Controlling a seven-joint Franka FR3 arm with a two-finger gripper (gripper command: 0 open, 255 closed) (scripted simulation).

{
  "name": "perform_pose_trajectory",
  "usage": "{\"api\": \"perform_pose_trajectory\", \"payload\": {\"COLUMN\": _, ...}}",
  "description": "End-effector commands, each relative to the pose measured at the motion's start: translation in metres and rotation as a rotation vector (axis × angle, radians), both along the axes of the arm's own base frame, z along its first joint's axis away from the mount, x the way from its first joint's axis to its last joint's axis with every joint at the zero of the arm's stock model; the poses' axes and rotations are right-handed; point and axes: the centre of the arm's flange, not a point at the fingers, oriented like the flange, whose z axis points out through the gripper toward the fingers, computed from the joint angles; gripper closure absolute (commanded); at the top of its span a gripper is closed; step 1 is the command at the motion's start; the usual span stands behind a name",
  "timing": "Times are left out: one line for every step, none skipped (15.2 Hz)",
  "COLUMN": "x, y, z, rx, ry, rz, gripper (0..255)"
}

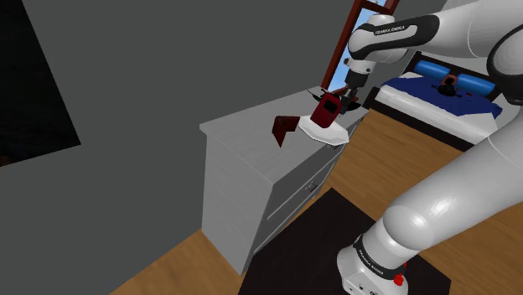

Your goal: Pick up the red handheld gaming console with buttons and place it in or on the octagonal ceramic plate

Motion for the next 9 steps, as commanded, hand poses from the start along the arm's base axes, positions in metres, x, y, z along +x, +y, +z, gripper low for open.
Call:
{"api": "perform_pose_trajectory", "payload": {"x": 0.0000, "y": 0.0000, "z": -0.0001, "rx": 0.000, "ry": 0.000, "rz": 0.000, "gripper": 255}}
{"api": "perform_pose_trajectory", "payload": {"x": 0.0000, "y": 0.0000, "z": -0.0001, "rx": 0.000, "ry": 0.000, "rz": 0.000, "gripper": 255}}
{"api": "perform_pose_trajectory", "payload": {"x": 0.0000, "y": 0.0000, "z": -0.0001, "rx": 0.000, "ry": 0.000, "rz": 0.000, "gripper": 255}}
{"api": "perform_pose_trajectory", "payload": {"x": 0.0000, "y": 0.0000, "z": -0.0001, "rx": 0.000, "ry": 0.000, "rz": 0.000, "gripper": 0}}
{"api": "perform_pose_trajectory", "payload": {"x": 0.0000, "y": 0.0000, "z": -0.0001, "rx": 0.000, "ry": 0.000, "rz": 0.000, "gripper": 0}}
{"api": "perform_pose_trajectory", "payload": {"x": 0.0000, "y": 0.0000, "z": -0.0001, "rx": 0.000, "ry": 0.000, "rz": 0.000, "gripper": 0}}
{"api": "perform_pose_trajectory", "payload": {"x": 0.0000, "y": 0.0000, "z": -0.0001, "rx": 0.000, "ry": 0.000, "rz": 0.000, "gripper": 0}}
{"api": "perform_pose_trajectory", "payload": {"x": 0.0000, "y": 0.0000, "z": -0.0001, "rx": 0.000, "ry": 0.000, "rz": 0.000, "gripper": 0}}
{"api": "perform_pose_trajectory", "payload": {"x": 0.0000, "y": 0.0000, "z": -0.0001, "rx": 0.000, "ry": 0.000, "rz": 0.000, "gripper": 0}}
